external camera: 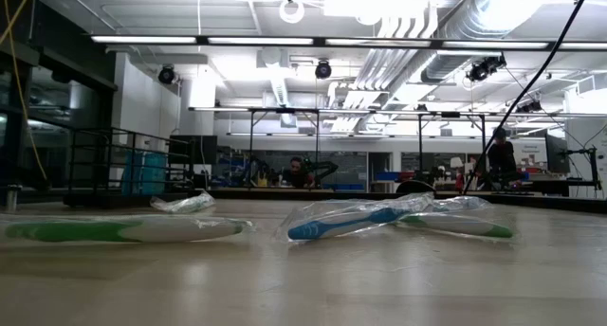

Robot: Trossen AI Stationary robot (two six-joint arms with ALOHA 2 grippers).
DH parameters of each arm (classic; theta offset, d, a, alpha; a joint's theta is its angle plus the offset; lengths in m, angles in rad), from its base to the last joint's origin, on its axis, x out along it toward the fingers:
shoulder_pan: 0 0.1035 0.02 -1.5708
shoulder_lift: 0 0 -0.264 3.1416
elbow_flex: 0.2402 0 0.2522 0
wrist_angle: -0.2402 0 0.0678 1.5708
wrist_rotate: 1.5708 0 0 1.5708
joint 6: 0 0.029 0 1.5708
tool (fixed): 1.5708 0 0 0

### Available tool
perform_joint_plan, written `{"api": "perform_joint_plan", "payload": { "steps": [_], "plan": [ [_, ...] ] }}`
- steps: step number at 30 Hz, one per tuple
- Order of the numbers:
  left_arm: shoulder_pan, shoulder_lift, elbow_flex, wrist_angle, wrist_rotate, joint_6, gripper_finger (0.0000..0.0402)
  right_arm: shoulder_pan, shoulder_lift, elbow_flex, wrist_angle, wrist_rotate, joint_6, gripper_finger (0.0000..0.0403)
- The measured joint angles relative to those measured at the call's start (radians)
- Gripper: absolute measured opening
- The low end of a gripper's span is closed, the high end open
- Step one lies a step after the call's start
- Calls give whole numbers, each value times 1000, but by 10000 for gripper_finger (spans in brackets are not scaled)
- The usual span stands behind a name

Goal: Pick & Place toothbrushing station
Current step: Put the left blue toothbrush into the black wire organizer

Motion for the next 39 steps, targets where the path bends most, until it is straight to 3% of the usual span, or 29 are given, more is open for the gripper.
{"api": "perform_joint_plan", "payload": {
  "steps": [21, 32, 39],
  "plan": [
    [-19, 6, 0, -195, 91, -248, 142, 20, 46, 0, -57, 1, 132, 14],
    [-19, 6, 0, -202, 102, -241, 141, 19, 45, 0, -46, 2, 136, 14],
    [-19, 6, 0, -201, 102, -239, 105, 19, 45, 0, -46, -3, 156, 14]
  ]
}}
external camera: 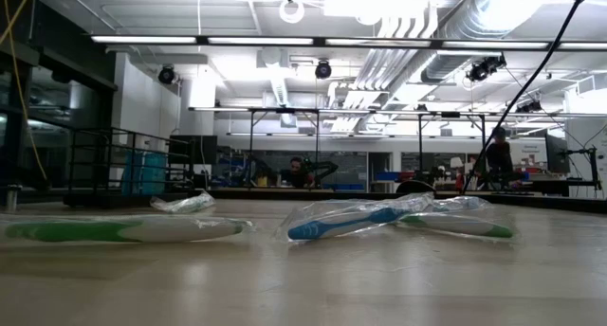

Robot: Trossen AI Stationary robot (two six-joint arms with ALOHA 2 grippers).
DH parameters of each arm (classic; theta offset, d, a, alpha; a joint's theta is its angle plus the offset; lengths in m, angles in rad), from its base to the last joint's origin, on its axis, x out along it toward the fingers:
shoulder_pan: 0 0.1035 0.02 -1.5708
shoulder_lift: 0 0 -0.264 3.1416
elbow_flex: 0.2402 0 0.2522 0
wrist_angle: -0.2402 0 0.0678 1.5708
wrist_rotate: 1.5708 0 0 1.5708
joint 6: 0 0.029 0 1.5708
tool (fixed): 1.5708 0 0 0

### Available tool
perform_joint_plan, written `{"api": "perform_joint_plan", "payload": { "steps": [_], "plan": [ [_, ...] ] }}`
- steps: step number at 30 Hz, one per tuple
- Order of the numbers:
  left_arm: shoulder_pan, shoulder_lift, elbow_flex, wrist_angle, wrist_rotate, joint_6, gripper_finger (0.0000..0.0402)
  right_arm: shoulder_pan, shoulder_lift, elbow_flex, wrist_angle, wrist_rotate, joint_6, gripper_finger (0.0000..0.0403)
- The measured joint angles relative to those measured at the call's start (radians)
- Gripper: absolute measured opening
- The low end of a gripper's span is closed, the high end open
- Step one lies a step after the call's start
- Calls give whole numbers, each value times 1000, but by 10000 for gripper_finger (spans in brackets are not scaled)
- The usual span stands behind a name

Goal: Pick & Place toothbrushing station
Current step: Put the left blue toothbrush into the black wire organizer

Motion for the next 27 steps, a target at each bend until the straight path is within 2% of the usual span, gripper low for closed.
{"api": "perform_joint_plan", "payload": {
  "steps": [4, 22, 27],
  "plan": [
    [0, 0, 0, 0, 0, 0, 95, 0, 0, 0, -1, -4, 1, 14],
    [0, 0, 0, 43, 3, 53, 93, 8, 0, 0, -5, -2, 7, 14],
    [0, 0, 0, 42, 5, 48, 75, 8, -1, 0, -4, -3, 7, 15]
  ]
}}
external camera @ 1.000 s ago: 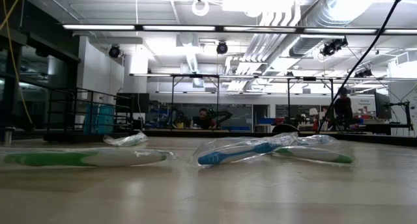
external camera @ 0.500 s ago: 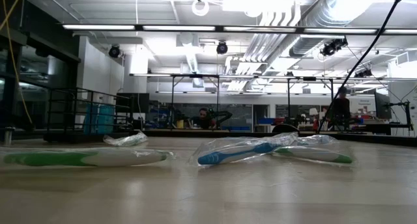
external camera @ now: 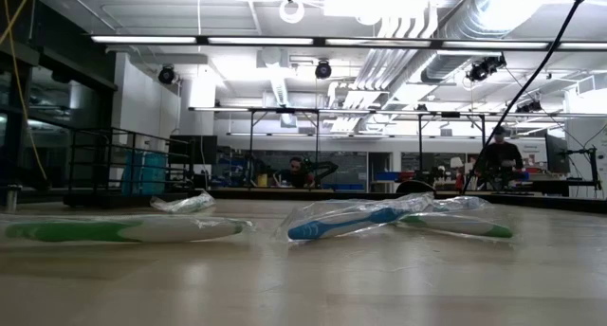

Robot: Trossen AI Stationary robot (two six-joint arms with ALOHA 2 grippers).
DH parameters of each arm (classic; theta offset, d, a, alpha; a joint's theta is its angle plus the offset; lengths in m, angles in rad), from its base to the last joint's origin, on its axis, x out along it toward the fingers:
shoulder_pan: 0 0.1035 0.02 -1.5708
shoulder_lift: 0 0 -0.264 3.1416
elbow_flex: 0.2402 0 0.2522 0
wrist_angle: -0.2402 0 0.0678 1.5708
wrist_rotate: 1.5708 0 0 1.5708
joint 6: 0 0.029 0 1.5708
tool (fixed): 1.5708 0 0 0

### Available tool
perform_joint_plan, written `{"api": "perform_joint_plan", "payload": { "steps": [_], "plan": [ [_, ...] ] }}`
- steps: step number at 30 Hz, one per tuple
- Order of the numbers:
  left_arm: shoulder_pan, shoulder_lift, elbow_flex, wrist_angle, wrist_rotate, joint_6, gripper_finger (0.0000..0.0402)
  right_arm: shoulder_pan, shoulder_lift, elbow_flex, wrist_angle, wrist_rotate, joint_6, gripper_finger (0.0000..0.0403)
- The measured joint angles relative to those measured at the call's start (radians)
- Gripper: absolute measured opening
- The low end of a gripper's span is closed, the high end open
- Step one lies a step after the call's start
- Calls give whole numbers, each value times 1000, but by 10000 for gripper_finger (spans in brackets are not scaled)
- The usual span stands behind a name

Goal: Pick & Place toothbrushing station
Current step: Put the left blue toothbrush into the black wire organizer

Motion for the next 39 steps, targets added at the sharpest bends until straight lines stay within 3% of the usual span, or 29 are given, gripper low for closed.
{"api": "perform_joint_plan", "payload": {
  "steps": [8, 21, 34, 39],
  "plan": [
    [0, 0, 0, -2, -1, -3, 11, 1, 0, 0, 3, -5, 0, 15],
    [0, 0, 0, -7, 2, 1, 6, 0, 0, 0, 2, -21, 1, 26],
    [-1, 0, 0, -93, -17, -88, 6, 0, -2, 0, -3, 26, -39, 114],
    [-1, 0, 0, -174, -119, -136, 5, 12, -2, 0, -4, 184, -96, 154]
  ]
}}
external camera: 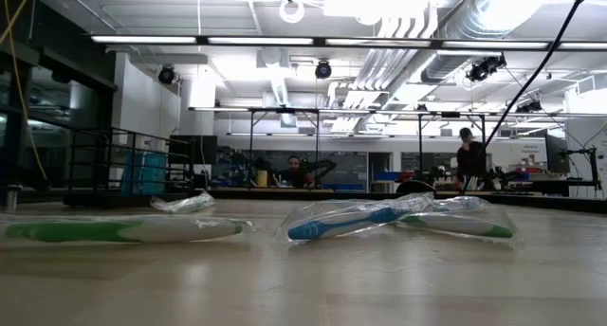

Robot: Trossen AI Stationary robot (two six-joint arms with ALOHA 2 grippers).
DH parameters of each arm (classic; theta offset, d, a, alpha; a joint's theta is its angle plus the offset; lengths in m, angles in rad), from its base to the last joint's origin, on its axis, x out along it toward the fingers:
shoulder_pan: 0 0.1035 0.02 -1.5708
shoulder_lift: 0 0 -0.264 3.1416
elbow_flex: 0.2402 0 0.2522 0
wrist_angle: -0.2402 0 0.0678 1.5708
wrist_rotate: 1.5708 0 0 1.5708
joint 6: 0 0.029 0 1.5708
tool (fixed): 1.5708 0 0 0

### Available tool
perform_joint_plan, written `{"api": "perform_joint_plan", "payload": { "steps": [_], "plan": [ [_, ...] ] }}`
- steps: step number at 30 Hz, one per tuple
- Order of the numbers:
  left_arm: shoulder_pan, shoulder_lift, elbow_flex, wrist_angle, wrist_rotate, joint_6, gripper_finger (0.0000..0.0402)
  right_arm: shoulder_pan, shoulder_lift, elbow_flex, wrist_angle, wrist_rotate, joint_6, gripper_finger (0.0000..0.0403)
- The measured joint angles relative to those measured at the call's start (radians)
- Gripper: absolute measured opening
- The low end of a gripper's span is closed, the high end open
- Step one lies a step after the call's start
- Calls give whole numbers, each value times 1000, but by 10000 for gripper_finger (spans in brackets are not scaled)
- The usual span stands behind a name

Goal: Pick & Place toothbrushing station
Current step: Put the left blue toothbrush into the black wire organizer

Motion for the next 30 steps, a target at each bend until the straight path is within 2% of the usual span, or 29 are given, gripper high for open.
{"api": "perform_joint_plan", "payload": {
  "steps": [4, 8, 15, 21, 28, 30],
  "plan": [
    [0, -28, 0, -97, -75, -52, 5, 16, 0, 0, -12, 108, -13, 176],
    [19, -81, 0, -270, -128, -195, 5, 35, 0, 0, -25, 114, -10, 185],
    [80, -184, 0, -620, -203, -491, 5, 60, 0, 0, -23, 111, -8, 178],
    [212, -262, 0, -830, -198, -648, 5, 58, 0, 0, -23, 111, -7, 177],
    [407, -307, 0, -931, -191, -657, 5, 58, 0, 0, -23, 111, -7, 178],
    [475, -313, 0, -957, -153, -657, 5, 58, 0, 0, -23, 111, -7, 178]
  ]
}}
